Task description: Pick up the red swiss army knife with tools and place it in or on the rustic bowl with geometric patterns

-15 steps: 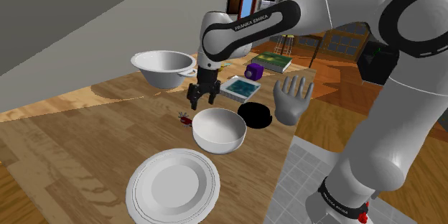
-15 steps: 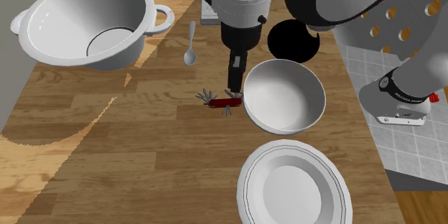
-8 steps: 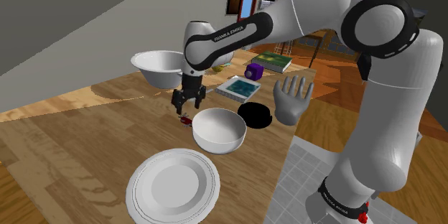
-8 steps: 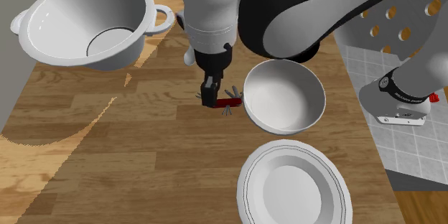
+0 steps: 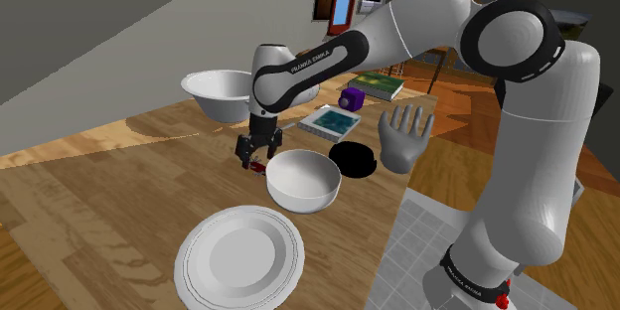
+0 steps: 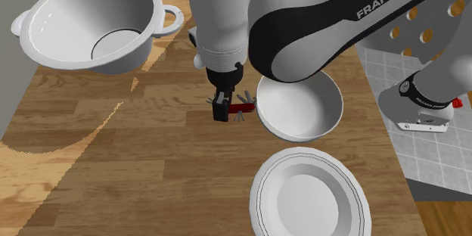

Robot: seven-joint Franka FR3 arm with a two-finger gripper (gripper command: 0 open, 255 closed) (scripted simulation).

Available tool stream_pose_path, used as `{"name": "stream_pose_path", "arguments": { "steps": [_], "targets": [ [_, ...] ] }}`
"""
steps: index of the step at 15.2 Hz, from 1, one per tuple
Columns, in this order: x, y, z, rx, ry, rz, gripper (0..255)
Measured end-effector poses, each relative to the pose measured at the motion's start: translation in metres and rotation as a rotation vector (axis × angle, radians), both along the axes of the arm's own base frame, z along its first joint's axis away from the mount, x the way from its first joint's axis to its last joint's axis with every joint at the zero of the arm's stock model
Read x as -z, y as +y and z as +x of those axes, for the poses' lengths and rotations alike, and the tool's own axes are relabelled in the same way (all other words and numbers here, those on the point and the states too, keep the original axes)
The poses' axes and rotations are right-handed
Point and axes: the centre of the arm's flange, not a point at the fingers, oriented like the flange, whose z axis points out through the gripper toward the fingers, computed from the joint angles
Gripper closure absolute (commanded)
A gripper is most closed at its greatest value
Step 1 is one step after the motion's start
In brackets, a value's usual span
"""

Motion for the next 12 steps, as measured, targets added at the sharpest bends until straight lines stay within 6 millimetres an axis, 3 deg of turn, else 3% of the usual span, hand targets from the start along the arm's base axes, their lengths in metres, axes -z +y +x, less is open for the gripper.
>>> {"name": "stream_pose_path", "arguments": {
  "steps": [4, 5, 12],
  "targets": [
    [0.0008, 0.0002, -0.0002, 0.000, 0.000, 0.000, 0],
    [0.0008, 0.0002, -0.0002, 0.000, 0.000, 0.000, 255],
    [0.0005, 0.0002, -0.0001, 0.000, -0.001, 0.000, 255]
  ]
}}
